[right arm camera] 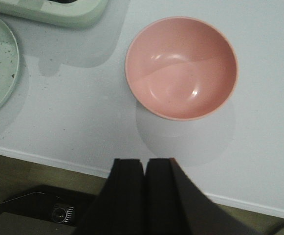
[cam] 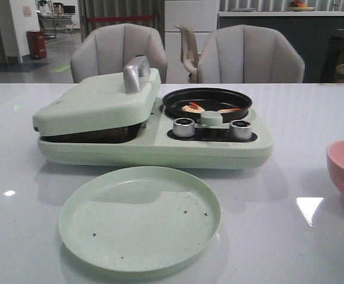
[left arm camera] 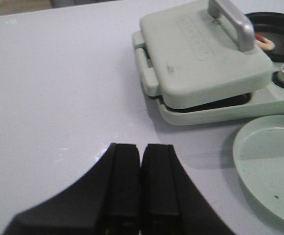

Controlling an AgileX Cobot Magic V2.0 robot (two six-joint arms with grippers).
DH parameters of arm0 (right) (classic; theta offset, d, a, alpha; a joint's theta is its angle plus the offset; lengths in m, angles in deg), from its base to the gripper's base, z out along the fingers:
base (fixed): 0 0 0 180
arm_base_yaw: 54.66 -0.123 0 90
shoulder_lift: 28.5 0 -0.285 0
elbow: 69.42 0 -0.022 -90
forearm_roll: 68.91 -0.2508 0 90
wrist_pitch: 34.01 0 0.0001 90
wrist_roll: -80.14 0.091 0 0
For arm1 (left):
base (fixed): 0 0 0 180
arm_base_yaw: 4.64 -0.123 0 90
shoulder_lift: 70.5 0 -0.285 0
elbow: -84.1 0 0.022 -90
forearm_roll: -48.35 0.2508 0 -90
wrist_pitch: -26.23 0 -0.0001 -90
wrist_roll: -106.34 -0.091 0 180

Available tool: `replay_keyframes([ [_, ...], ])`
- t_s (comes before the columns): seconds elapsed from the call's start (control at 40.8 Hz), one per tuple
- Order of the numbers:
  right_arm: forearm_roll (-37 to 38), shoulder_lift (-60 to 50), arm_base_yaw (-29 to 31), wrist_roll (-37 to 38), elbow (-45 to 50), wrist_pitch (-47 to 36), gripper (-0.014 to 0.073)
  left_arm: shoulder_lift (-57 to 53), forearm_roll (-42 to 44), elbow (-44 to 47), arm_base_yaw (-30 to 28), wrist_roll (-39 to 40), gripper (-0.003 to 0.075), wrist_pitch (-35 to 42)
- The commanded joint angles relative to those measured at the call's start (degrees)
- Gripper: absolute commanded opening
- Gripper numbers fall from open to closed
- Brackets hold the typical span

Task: Make breakfast with bread and shrimp

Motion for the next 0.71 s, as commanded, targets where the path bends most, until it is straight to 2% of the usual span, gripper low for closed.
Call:
replay_keyframes([
  [0.0,0.22,-0.26,-0.08,-0.25,-1.53,-2.81,0.0043,-6.55,-0.79,3.61,-3.54,-0.4,0.0101,9.21],
  [0.245,0.22,-0.26,-0.08,-0.25,-1.53,-2.81,0.0043,-23.48,-0.79,18.17,-8.1,-0.4,0.0101,21.62],
  [0.465,0.22,-0.26,-0.08,-0.25,-1.53,-2.81,0.0043,-27.36,-0.79,25.25,-8.35,-0.4,0.0101,30.25],
  [0.686,0.22,-0.26,-0.08,-0.25,-1.53,-2.66,0.0043,-27.26,-0.79,25.1,-8.82,-0.4,0.0101,29.74],
])
